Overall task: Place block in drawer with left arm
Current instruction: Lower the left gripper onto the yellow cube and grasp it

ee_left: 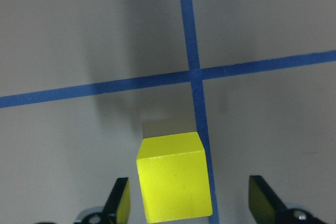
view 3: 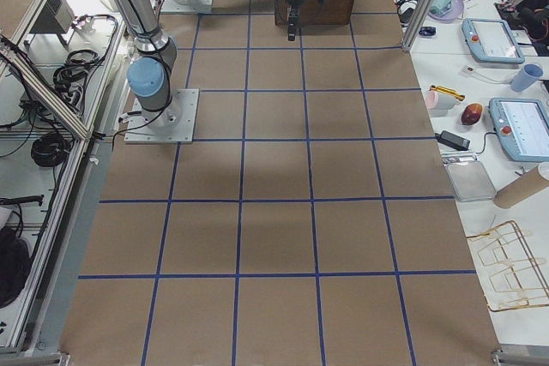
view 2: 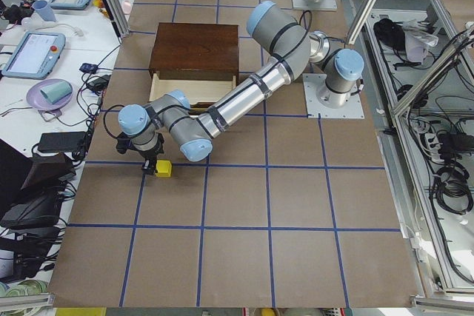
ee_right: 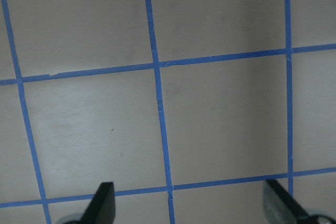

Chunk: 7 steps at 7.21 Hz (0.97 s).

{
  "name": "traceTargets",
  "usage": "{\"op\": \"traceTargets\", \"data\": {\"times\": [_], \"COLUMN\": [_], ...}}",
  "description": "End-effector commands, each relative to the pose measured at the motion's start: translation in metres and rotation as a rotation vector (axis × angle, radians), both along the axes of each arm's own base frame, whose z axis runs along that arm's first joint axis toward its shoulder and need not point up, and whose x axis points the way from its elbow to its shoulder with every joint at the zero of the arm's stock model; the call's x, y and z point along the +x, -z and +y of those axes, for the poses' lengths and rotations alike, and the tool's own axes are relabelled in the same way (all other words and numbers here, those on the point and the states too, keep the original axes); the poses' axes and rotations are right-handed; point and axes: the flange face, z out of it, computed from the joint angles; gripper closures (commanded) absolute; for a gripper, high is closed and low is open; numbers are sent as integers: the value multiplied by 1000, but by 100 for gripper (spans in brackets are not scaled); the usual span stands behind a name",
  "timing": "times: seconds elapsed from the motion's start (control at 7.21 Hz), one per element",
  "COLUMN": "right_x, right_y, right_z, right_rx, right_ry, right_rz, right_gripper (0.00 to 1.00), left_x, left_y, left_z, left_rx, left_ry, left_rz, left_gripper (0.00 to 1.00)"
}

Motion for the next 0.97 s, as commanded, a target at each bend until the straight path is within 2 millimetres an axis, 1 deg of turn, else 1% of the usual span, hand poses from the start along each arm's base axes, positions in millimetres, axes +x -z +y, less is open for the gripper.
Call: {"op": "traceTargets", "data": {"times": [0.0,0.28,0.69,0.83], "right_x": [0,0,0,0], "right_y": [0,0,0,0], "right_z": [0,0,0,0], "right_rx": [0,0,0,0], "right_ry": [0,0,0,0], "right_rz": [0,0,0,0], "right_gripper": [0,0,0,0], "left_x": [6,10,10,9], "left_y": [13,21,35,37], "left_z": [2,2,2,1], "left_rx": [2,2,15,17], "left_ry": [12,11,5,8], "left_rz": [6,6,19,20], "left_gripper": [18,18,18,21]}}
